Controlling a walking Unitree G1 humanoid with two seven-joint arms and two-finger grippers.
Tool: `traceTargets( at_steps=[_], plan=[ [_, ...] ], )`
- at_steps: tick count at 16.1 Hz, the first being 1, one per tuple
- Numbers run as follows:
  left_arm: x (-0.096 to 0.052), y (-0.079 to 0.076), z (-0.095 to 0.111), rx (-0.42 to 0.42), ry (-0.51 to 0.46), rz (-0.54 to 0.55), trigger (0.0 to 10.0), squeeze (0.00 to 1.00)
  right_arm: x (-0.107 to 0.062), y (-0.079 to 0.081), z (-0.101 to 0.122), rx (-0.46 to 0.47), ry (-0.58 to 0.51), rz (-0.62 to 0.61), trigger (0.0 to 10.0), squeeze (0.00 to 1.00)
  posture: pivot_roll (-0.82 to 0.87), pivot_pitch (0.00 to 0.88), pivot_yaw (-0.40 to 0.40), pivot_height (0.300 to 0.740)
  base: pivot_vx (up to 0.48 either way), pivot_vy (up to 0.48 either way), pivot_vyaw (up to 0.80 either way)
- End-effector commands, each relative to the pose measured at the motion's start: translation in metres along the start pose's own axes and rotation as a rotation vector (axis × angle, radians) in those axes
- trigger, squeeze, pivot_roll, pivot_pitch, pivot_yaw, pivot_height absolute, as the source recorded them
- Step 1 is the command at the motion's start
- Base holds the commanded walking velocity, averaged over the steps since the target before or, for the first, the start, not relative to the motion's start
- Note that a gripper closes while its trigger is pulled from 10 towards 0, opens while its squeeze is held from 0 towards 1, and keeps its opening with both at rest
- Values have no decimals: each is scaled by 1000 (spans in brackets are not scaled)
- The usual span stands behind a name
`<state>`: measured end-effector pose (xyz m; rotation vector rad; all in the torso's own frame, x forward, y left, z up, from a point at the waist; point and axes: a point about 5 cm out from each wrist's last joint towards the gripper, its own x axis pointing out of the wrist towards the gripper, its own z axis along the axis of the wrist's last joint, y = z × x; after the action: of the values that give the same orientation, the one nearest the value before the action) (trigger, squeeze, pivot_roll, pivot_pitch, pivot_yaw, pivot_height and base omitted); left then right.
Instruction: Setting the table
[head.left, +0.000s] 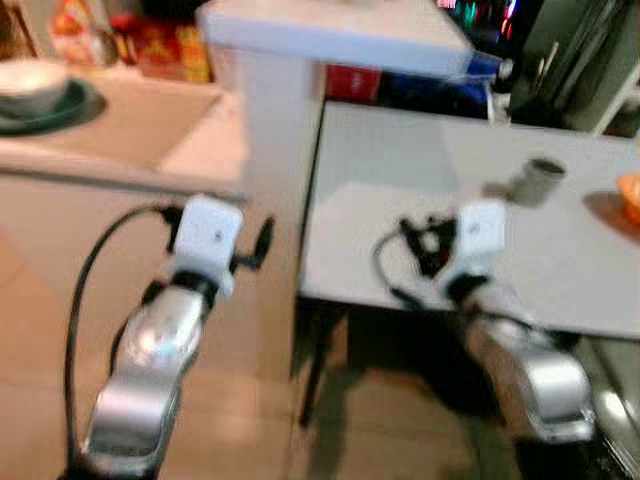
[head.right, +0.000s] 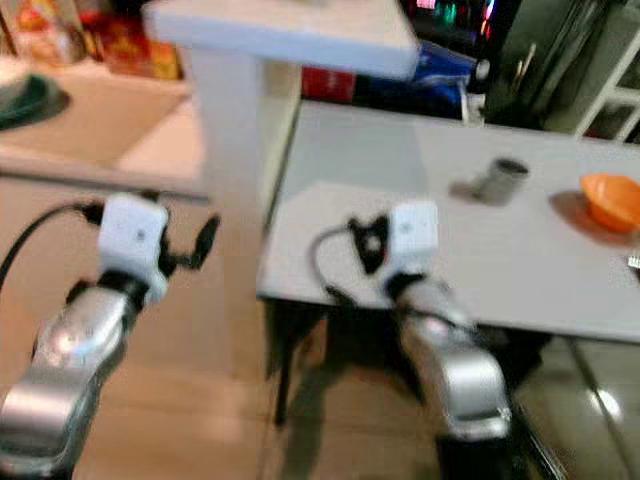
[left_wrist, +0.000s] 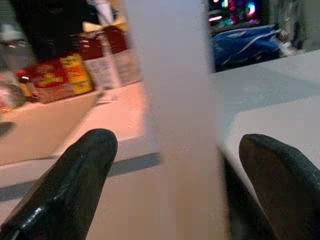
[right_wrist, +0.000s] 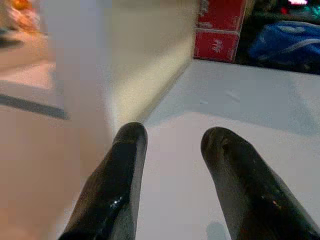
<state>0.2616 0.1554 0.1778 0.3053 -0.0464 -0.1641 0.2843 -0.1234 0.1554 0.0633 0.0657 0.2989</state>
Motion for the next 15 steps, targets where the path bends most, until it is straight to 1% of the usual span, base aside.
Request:
traceTargets(
  at_steps=[1, 2, 5, 6, 9, 11, 15],
  plan=[
    [5, 0, 6, -2, -28, 14, 10000, 0, 0, -9, 2, -9, -15, -39, 10000, 0, 25, 0, -75, 740, 0, 480, -500],
    [6, 1, 7, 1, -33, 21, 10000, 0, 1, -8, 3, -8, -25, -40, 10000, 0, 27, 0, -75, 740, 0, 480, 0],
    [6, 2, 7, -1, -37, 32, 10000, 0, 3, -9, 3, -46, -44, -56, 10000, 0, 28, 0, -77, 740, 0, 480, 0],
    [5, 2, 7, -2, -38, 38, 10000, 0, 3, -8, 4, -52, -55, -36, 10000, 0, 30, 0, -79, 740, 0, 480, 0],
    [5, 0, 6, -7, -40, 40, 10000, 0, 2, -2, 3, -42, -51, 21, 10000, 0, 30, 0, -81, 740, 0, 480, 0],
    [6, -1, 7, -12, -44, 42, 10000, 0, 2, 0, 2, -32, -50, 26, 10000, 0, 29, 0, -81, 740, 0, 480, 0],
    [8, -3, 8, -18, -52, 39, 10000, 0, 4, 2, 6, -16, -90, 31, 10000, 0, 30, 0, -76, 740, 0, 480, 0]
  ],
)
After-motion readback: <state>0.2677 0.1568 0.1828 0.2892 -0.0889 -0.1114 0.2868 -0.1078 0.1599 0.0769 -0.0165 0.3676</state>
